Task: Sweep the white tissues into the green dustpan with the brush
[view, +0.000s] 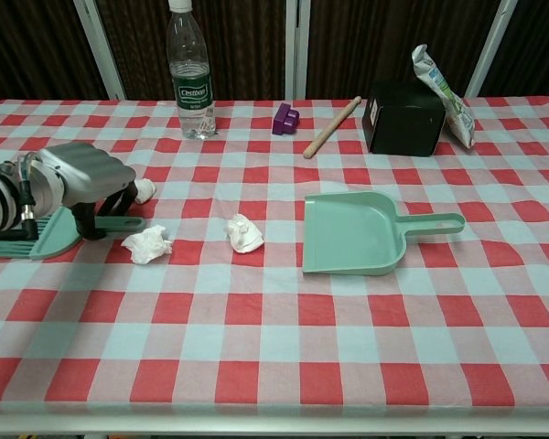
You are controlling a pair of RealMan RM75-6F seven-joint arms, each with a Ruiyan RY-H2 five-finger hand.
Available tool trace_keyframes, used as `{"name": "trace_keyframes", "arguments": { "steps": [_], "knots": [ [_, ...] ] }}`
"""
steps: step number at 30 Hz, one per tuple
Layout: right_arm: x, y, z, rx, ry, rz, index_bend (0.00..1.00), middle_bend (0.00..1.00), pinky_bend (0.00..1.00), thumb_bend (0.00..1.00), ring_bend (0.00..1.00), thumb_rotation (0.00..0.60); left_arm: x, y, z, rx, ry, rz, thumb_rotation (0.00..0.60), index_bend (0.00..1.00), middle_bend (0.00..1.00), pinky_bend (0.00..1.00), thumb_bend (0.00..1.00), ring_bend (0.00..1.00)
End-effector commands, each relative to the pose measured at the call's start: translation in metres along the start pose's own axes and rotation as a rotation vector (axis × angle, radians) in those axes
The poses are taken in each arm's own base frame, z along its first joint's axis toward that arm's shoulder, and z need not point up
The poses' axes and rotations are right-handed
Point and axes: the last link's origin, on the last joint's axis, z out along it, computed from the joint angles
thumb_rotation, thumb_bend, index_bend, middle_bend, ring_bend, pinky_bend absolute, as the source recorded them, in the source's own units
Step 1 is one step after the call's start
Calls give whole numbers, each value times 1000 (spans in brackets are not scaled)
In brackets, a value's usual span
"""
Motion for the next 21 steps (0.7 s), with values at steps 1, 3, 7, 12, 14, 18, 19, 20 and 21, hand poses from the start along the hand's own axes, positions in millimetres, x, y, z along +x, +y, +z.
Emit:
{"name": "trace_keyframes", "arguments": {
  "steps": [1,3,7,12,14,18,19,20,21],
  "knots": [
    [0,0,-1,-2,2,-1,0,199,165,151,40,600,-3,-4,0,-14,7,0,600,517,532,937,335,791],
    [2,0,-1,-3,6,-3,0,201,169,151,48,600,-3,-7,-3,-24,33,-12,600,536,550,937,356,795],
    [3,-3,-1,5,10,-7,14,214,192,152,80,600,0,-20,-13,-45,101,-51,600,563,578,937,388,799],
    [2,-21,3,80,-44,19,54,238,204,171,89,600,6,-44,-33,-68,180,-145,600,565,585,937,405,799],
    [1,-36,4,134,-86,74,64,244,204,179,89,600,5,-53,-40,-72,199,-183,600,564,585,937,411,800],
    [-6,-65,20,239,-142,48,136,301,219,176,125,600,3,-68,-57,-92,235,-259,600,564,585,937,412,801],
    [-10,-71,24,252,-157,31,161,316,224,170,130,600,1,-69,-60,-98,239,-280,600,564,585,937,412,801],
    [-14,-77,29,263,-169,19,175,324,224,165,133,600,1,-71,-64,-104,244,-295,600,564,585,937,413,801],
    [-20,-86,37,273,-185,12,198,335,224,152,140,600,-1,-74,-67,-110,253,-304,600,565,585,937,413,801]
  ]
}}
